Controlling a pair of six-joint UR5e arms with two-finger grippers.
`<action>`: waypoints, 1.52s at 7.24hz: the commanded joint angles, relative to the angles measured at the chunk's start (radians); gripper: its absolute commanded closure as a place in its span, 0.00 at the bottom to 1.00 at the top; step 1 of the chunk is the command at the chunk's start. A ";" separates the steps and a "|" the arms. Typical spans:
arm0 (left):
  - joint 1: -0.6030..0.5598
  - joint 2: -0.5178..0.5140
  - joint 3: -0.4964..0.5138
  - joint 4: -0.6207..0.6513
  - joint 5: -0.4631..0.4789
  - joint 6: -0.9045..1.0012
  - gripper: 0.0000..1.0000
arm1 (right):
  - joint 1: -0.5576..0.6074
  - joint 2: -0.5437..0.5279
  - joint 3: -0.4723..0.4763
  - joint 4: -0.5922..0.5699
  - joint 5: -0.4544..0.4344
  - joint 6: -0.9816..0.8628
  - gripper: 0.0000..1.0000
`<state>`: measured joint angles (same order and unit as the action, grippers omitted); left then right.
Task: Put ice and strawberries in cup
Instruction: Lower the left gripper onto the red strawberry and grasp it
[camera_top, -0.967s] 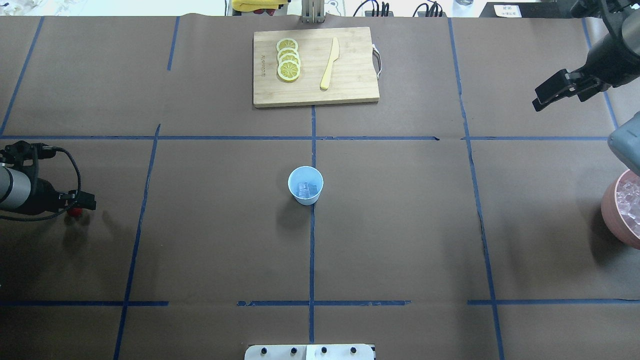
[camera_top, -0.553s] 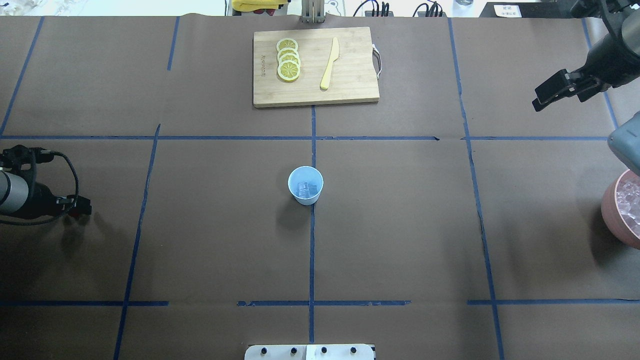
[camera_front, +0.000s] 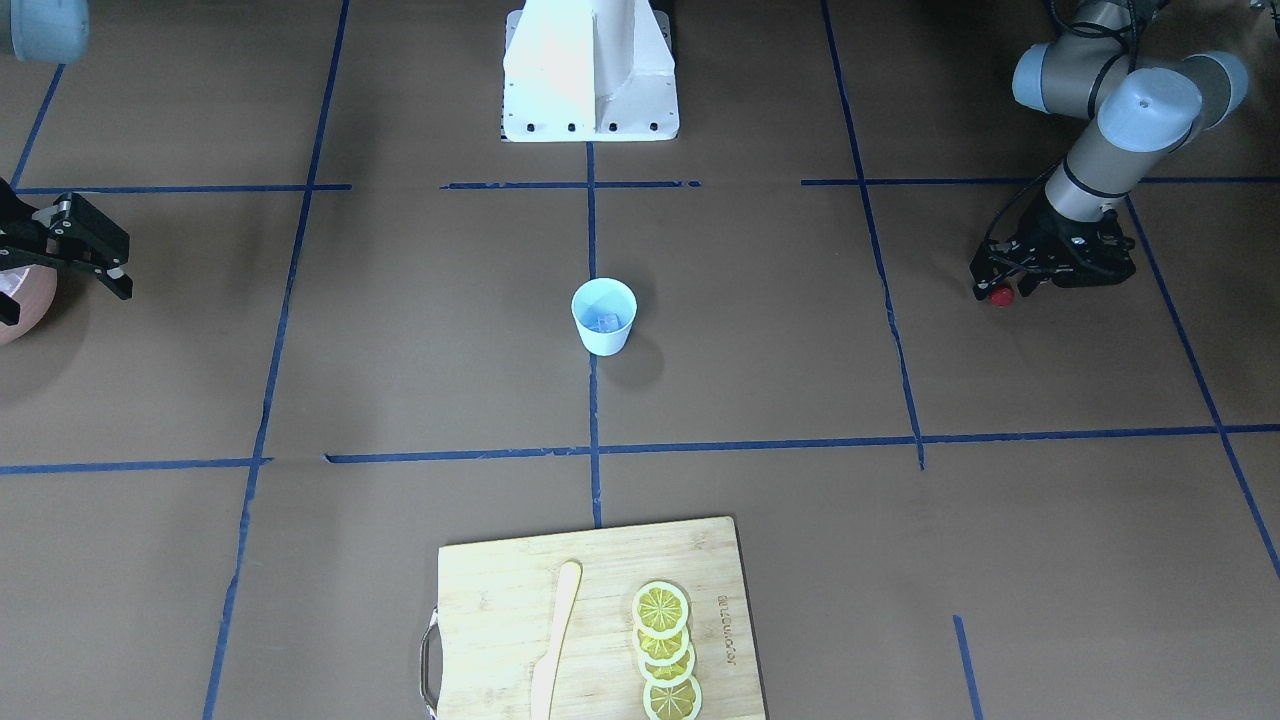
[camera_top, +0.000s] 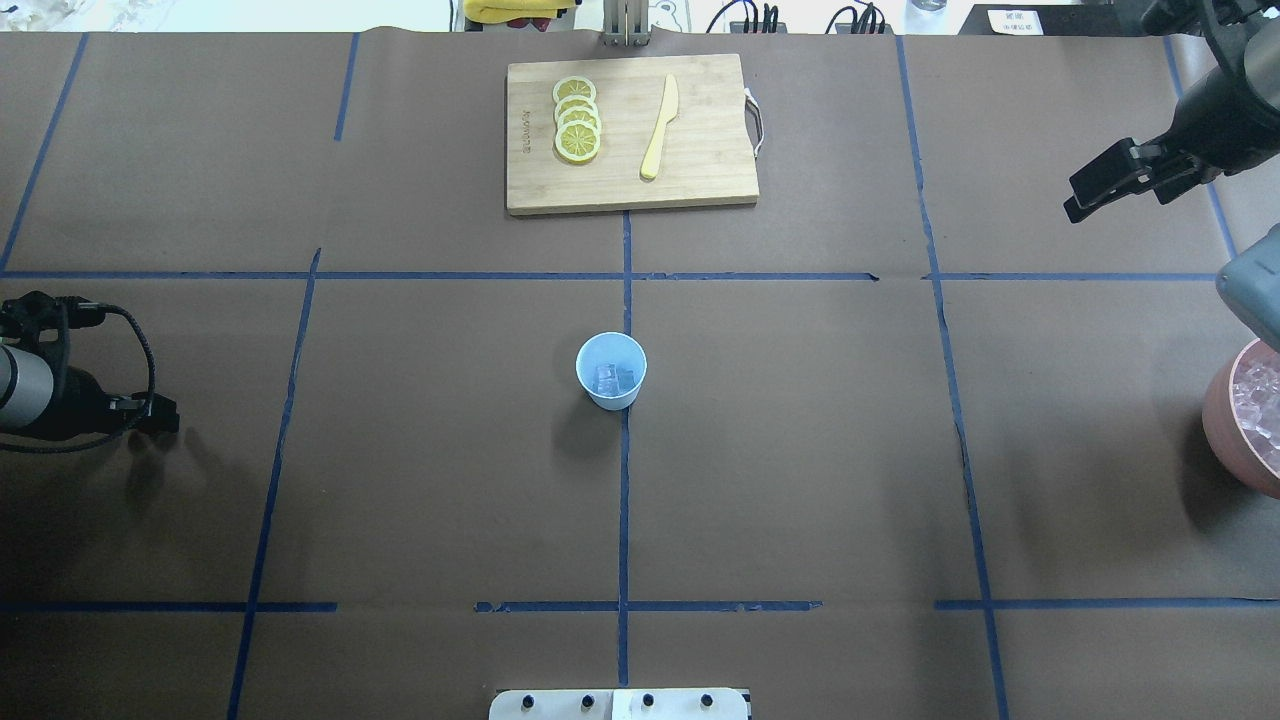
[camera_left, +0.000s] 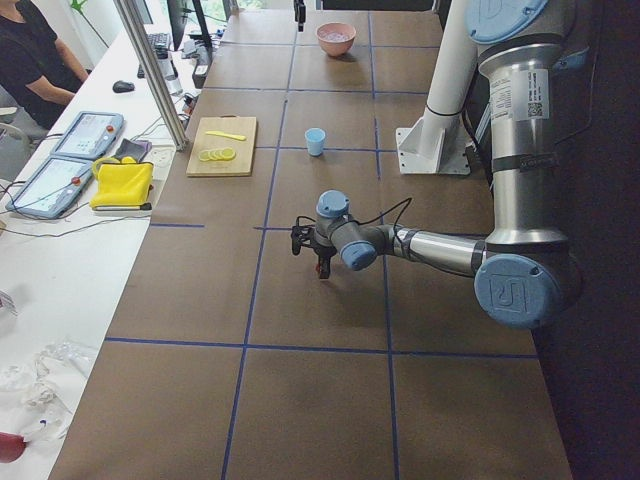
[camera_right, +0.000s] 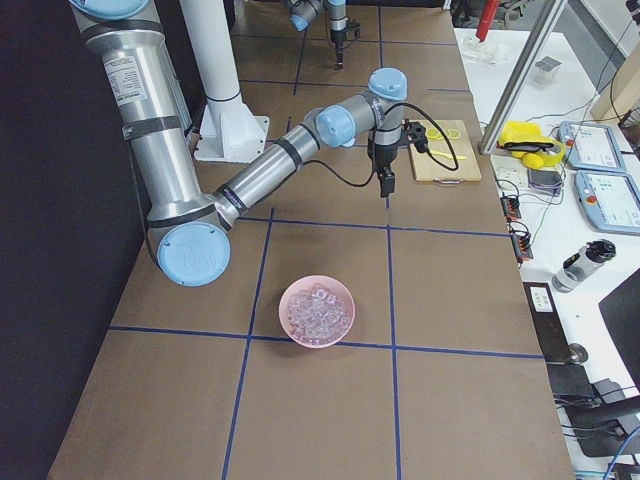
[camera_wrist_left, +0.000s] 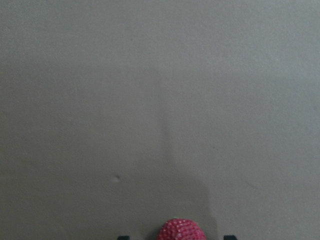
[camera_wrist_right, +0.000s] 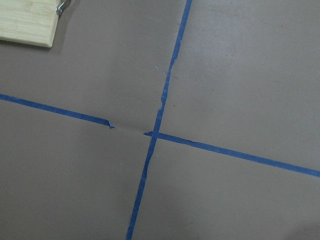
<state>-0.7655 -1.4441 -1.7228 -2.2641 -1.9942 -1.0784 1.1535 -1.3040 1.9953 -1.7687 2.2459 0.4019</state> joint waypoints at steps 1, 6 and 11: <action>-0.002 -0.002 0.000 0.000 0.000 0.000 0.30 | 0.000 -0.017 0.003 0.000 0.003 -0.001 0.01; 0.000 -0.002 0.002 0.000 0.001 0.000 0.49 | 0.000 -0.018 0.007 0.000 0.011 -0.002 0.01; -0.018 0.019 -0.091 0.065 -0.009 0.014 1.00 | 0.000 -0.018 0.008 0.000 0.018 -0.002 0.01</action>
<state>-0.7791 -1.4328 -1.7592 -2.2471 -1.9974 -1.0683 1.1535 -1.3223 2.0033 -1.7687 2.2633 0.4004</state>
